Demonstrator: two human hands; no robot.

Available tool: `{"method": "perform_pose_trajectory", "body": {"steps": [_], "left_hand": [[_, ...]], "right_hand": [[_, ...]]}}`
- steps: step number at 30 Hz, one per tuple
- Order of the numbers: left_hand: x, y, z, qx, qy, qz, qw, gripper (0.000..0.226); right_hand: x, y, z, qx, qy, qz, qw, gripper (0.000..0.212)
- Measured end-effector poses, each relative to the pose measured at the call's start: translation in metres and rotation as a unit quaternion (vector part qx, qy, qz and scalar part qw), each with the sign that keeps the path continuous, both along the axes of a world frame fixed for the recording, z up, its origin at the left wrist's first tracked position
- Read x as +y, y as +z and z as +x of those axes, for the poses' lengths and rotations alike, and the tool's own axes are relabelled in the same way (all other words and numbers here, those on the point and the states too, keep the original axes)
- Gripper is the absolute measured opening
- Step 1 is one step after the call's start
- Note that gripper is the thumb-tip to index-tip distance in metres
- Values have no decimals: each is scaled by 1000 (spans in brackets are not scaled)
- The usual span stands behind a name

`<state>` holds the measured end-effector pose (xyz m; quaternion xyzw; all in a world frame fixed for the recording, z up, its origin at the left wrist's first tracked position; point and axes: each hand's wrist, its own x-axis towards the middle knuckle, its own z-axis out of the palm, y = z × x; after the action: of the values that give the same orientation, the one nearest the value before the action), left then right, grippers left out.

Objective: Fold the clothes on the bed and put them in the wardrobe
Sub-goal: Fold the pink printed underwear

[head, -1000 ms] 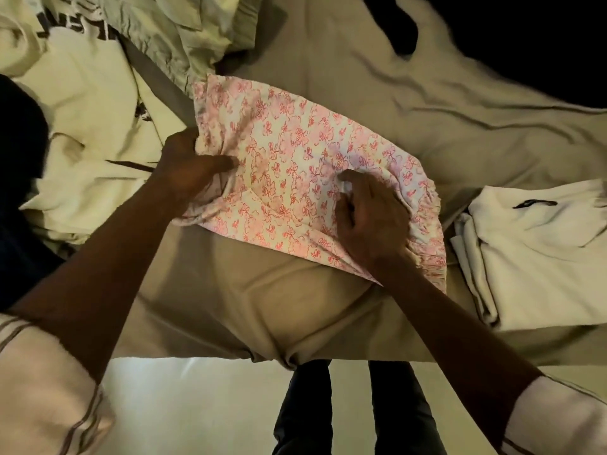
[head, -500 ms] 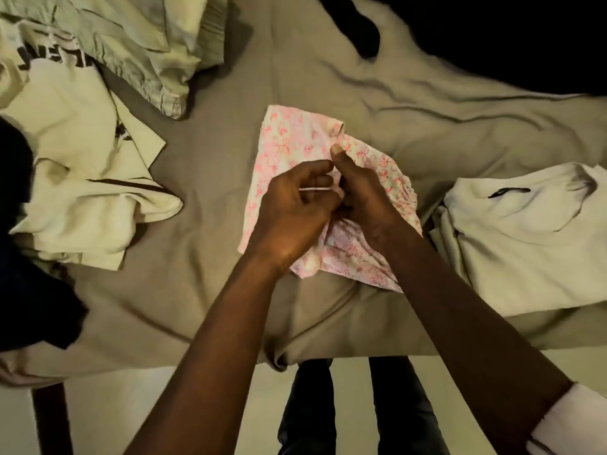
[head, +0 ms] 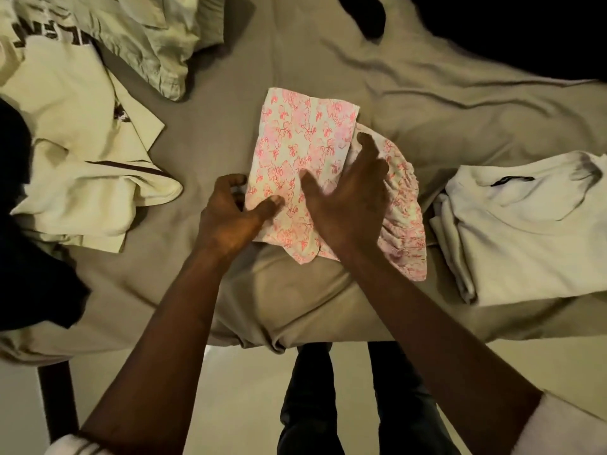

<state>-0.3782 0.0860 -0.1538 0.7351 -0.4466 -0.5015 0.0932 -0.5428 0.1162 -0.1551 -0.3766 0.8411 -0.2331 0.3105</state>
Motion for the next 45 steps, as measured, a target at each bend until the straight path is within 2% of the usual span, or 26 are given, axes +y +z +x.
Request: {"method": "perform_pose_trajectory", "body": {"steps": [2,3,5,7,9,11,13,16,18,22,24,26,27,29,30,32,33,35,37,39,41,43,44,45], "left_hand": [[0,-4,7,24,15,0,1000,62],[-1,-7,10,39,27,8,999,57],[-6,-10,15,77,53,34,995,52],[-10,-11,21,95,53,53,993,51],[-12,-12,24,103,43,61,992,51],[-11,-13,26,115,43,60,991,51],[-10,-15,26,124,50,59,989,51],[-11,-16,25,116,54,64,990,52],[-11,-17,22,103,50,58,992,52],[-8,-22,17,65,46,35,996,35],[-9,-20,18,77,56,38,995,27],[-9,-16,21,95,74,45,992,24],[-8,-14,23,106,93,49,989,25],[-4,-10,26,137,140,61,979,30],[-3,-6,27,157,159,67,972,33],[1,6,20,200,168,67,963,38],[1,15,14,225,164,54,959,41],[3,36,-3,273,140,14,952,48],[6,57,-30,286,82,-35,954,58],[11,72,-62,240,-5,-83,967,63],[25,82,-100,150,-89,-117,978,65],[43,87,-137,58,-160,-134,976,68],[53,88,-151,47,-184,-124,974,69],[61,85,-162,72,-201,-96,972,67]], "right_hand": [[25,13,11,95,148,-48,983,81],[37,16,13,138,248,-72,956,73],[57,13,15,156,394,-79,902,58],[64,5,11,129,420,-76,895,47],[60,3,6,137,408,-124,894,37],[52,5,3,198,431,-208,855,26],[45,9,1,256,479,-252,801,28],[47,5,-3,235,601,-159,747,37],[50,3,-9,213,630,-121,737,55],[50,2,-11,245,560,-80,788,60],[53,-3,-8,252,560,-48,788,62],[53,-7,-8,213,560,-46,799,61],[52,-7,-9,154,551,-39,819,63],[46,-2,-11,-37,480,5,877,63],[43,-2,-13,-138,405,26,903,58],[33,4,-20,-279,218,43,934,45],[27,9,-26,-336,117,40,934,38],[17,19,-44,-448,-59,49,891,29],[15,27,-68,-514,-150,60,843,36],[19,36,-91,-570,-193,58,796,50],[25,42,-114,-599,-219,54,768,54],[30,47,-130,-589,-225,63,773,48],[33,47,-135,-578,-220,64,783,43],[37,46,-139,-567,-216,61,793,40]]}}
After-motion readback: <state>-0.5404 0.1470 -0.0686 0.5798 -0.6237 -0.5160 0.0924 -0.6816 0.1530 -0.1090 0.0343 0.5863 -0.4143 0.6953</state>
